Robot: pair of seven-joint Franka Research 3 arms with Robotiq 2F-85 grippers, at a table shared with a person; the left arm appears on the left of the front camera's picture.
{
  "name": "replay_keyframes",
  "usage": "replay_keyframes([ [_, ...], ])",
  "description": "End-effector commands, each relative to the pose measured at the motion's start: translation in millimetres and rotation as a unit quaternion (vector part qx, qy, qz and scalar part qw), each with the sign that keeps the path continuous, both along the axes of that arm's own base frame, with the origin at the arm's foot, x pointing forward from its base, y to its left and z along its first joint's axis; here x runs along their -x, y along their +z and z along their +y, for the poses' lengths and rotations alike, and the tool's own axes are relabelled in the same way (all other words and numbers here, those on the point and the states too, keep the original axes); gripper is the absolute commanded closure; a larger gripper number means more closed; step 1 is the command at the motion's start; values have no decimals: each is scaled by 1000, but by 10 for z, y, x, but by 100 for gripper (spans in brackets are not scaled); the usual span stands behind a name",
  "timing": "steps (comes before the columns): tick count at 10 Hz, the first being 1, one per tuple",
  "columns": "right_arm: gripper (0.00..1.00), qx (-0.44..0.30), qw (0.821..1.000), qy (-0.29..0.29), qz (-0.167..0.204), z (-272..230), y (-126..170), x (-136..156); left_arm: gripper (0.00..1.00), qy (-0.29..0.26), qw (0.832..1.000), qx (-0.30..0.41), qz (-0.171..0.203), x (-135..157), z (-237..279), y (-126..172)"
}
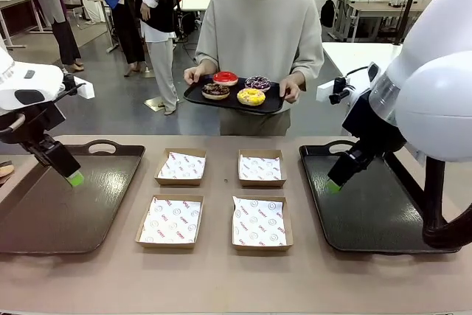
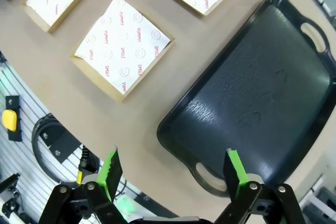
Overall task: Individually package the donuts and arrange them on the tray.
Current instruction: Pick up one Paper togo box.
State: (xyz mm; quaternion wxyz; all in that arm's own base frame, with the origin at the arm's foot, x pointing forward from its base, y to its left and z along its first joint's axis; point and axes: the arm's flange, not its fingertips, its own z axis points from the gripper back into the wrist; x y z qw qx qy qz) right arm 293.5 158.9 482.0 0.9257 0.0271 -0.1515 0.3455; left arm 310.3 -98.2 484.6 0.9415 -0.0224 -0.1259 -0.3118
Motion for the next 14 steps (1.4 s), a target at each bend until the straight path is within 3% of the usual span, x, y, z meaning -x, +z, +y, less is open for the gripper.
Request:
replay_keyframes([
  [1,0,-3,1000,1,-6,47,-113,-127,0,-5,1000,3,-6,-87,-58,-73],
  [4,0,0,1000,-2,0,22,-73,-73,0,-2,1000,-3,0,-45,-39,-53],
  [5,0,-131,991,-15,37,-172,-104,-100,0,26,993,109,37,-119,99,-51],
  [7,0,-344,931,-95,74,-722,-240,-125,0,59,944,301,123,-194,396,-157],
  [8,0,-434,890,-122,76,-1026,-342,-94,0,77,904,389,159,-236,574,-268],
  [9,0,-487,860,-132,75,-1234,-456,-48,0,88,865,462,177,-257,743,-347],
  [11,0,-584,798,-106,105,-1615,-717,89,0,104,814,545,169,-186,1033,-409],
  [12,0,-607,777,-113,120,-1849,-853,181,0,110,796,572,163,-127,1217,-425],
  [13,0,-617,767,-124,130,-2022,-955,262,0,119,790,580,161,-74,1379,-443],
  [14,0,-607,770,-119,155,-2143,-1064,315,0,126,791,576,160,-30,1508,-450],
])
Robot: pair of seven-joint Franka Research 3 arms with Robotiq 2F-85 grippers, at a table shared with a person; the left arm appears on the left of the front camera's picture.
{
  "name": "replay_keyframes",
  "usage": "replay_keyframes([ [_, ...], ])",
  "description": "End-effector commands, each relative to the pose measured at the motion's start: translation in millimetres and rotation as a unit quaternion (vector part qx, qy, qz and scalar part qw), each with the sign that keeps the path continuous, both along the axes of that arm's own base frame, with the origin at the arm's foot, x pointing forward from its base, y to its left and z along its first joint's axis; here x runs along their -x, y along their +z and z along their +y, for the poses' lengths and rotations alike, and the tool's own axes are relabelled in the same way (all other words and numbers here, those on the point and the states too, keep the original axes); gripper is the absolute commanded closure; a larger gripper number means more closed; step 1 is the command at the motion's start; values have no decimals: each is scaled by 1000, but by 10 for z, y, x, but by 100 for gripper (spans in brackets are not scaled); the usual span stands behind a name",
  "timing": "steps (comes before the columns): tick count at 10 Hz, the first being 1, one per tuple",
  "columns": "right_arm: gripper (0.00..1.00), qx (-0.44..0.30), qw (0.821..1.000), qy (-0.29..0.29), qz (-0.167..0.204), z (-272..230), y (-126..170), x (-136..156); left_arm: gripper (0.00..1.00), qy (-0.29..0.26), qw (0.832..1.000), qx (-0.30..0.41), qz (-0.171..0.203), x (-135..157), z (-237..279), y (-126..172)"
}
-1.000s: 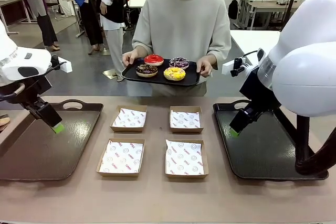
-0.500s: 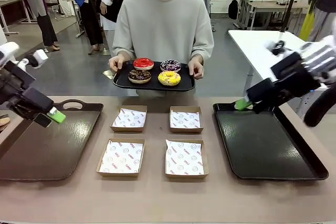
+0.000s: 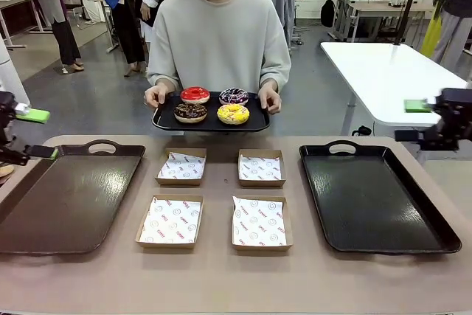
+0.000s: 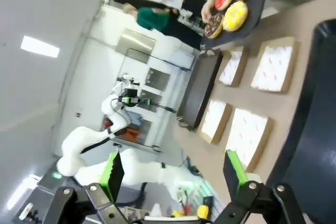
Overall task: Individually package the donuts and arrange them on the tray.
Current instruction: Pick up one Paper togo box.
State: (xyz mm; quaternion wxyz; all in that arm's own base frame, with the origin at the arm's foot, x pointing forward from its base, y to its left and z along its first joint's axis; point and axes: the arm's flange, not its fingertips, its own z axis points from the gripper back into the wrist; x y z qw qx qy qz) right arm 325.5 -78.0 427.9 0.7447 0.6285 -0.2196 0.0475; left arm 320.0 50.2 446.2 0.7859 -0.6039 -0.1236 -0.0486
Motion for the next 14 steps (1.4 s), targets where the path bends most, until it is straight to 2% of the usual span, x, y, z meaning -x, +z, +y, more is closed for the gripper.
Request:
replay_keyframes([
  [1,0,29,998,33,37,123,-611,672,0,8,1000,-17,-2,108,126,-100],
  [3,0,46,996,43,58,9,-684,788,0,4,999,-29,14,117,266,-247],
  [6,0,52,996,31,60,-26,-669,846,0,15,999,-36,26,136,337,-341],
  [7,0,39,995,37,79,-465,-691,394,0,11,999,-45,21,156,290,-291],
  [8,0,39,995,37,79,-465,-691,394,0,17,999,-27,34,88,329,-327],
  [14,0,39,995,37,79,-465,-691,394,0,17,999,-27,34,88,329,-327],
])
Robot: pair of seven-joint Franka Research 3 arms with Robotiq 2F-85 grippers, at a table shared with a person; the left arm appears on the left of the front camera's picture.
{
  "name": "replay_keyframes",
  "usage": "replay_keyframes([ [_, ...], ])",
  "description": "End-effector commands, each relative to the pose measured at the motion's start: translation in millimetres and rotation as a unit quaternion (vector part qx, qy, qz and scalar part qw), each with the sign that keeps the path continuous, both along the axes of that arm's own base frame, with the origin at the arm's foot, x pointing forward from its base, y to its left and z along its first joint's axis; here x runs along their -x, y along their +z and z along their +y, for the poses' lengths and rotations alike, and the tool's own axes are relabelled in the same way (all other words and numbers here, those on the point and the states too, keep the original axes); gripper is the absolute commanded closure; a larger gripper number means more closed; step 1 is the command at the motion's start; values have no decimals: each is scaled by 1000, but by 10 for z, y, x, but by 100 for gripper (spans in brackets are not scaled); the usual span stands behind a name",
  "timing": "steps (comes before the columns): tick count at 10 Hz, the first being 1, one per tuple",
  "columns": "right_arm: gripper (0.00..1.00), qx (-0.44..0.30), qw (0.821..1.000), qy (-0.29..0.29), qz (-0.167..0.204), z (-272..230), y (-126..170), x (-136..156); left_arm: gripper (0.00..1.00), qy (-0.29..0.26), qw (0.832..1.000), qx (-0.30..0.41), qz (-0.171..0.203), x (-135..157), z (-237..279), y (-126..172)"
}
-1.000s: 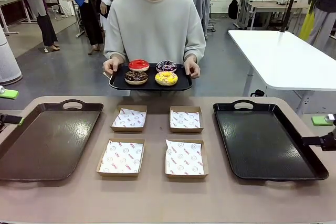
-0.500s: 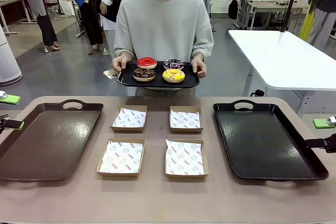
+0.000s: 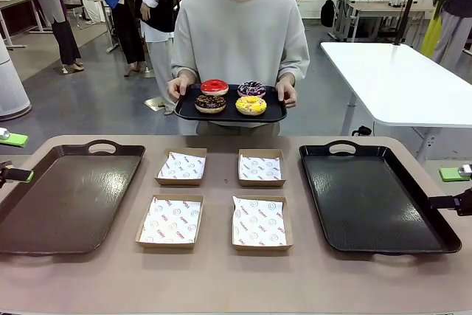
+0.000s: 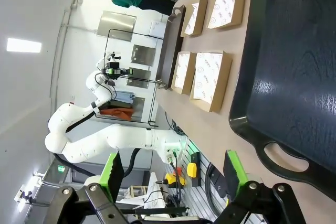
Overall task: Individually package the donuts and arrange them on the tray.
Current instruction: Pick up one Paper togo box.
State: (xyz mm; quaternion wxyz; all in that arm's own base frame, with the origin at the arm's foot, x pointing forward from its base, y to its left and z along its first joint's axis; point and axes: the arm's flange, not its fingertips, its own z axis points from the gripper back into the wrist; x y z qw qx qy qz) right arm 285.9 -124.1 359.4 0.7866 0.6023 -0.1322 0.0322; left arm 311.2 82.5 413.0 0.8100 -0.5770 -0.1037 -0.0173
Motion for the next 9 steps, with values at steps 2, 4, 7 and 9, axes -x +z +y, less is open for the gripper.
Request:
replay_keyframes([
  [2,0,-7,1000,1,-4,-4,-6,-1,0,1,1000,6,-2,0,5,5],
  [4,0,-7,1000,1,-4,-4,-6,-1,0,1,1000,6,-2,0,5,5],
  [7,0,-7,1000,1,-4,-4,-6,-1,0,1,1000,6,-2,0,5,5],
  [9,0,0,1000,1,0,2,2,1,0,1,1000,6,-2,0,5,5],
])
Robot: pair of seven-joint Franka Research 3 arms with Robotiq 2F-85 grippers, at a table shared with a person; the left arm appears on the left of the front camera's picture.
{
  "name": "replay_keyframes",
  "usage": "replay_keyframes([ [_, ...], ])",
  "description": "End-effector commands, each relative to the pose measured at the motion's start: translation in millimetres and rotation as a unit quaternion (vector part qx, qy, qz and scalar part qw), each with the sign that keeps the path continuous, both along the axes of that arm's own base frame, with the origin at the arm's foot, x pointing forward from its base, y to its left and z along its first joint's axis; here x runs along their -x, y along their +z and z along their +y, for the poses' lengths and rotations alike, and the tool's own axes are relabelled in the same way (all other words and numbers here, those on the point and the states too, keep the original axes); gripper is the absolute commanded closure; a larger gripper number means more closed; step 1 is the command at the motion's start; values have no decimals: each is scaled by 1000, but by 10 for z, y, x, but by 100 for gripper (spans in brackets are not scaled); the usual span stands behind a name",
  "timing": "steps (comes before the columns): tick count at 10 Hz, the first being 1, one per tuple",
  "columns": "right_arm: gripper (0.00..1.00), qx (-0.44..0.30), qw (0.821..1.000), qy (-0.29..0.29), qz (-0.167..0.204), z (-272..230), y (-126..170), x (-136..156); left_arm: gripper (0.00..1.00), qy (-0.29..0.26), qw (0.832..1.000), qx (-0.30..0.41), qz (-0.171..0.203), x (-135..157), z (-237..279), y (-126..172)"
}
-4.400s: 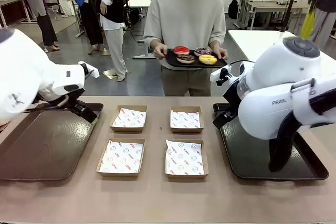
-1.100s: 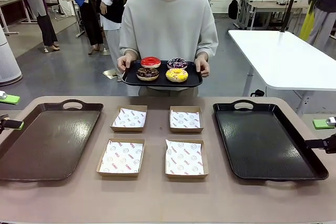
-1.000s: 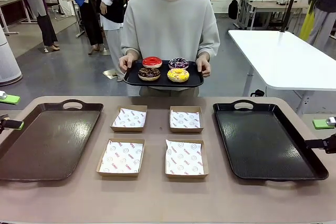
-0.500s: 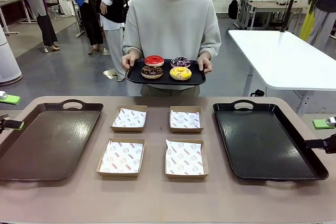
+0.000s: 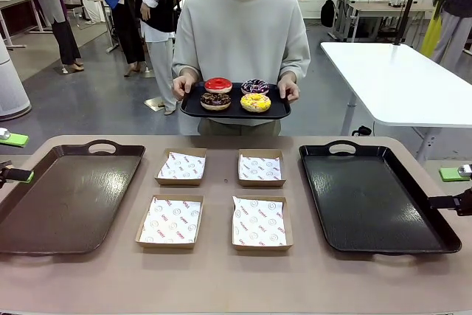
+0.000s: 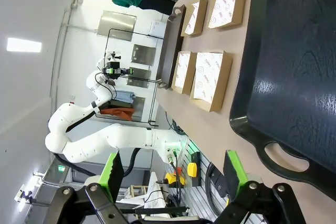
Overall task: Individually package the donuts and arrange them on the tray.
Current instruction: Pick up one Paper togo box.
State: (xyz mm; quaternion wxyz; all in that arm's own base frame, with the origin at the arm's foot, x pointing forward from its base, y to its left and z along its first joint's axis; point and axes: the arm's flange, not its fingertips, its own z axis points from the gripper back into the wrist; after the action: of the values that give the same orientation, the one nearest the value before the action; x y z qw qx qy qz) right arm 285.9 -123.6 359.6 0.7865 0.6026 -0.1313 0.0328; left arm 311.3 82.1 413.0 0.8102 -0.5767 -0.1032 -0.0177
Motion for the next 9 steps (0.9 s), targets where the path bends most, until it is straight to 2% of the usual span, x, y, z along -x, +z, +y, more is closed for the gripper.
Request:
replay_keyframes([
  [1,0,20,1000,-16,6,151,261,-50,0,1,1000,7,-2,1,9,5],
  [2,0,51,998,-34,1,425,654,-284,0,1,1000,7,-2,1,9,5],
  [3,0,97,994,-39,11,714,919,-510,0,1,1000,7,-2,1,9,5],
  [5,0,196,979,-31,39,1362,1241,-933,0,1,1000,7,-2,1,9,5],
  [7,0,327,942,-43,54,2102,1263,-1353,0,1,1000,7,-2,1,9,5],
  [9,0,440,896,-38,52,2746,1162,-1635,0,1,1000,7,-2,1,9,5],
])
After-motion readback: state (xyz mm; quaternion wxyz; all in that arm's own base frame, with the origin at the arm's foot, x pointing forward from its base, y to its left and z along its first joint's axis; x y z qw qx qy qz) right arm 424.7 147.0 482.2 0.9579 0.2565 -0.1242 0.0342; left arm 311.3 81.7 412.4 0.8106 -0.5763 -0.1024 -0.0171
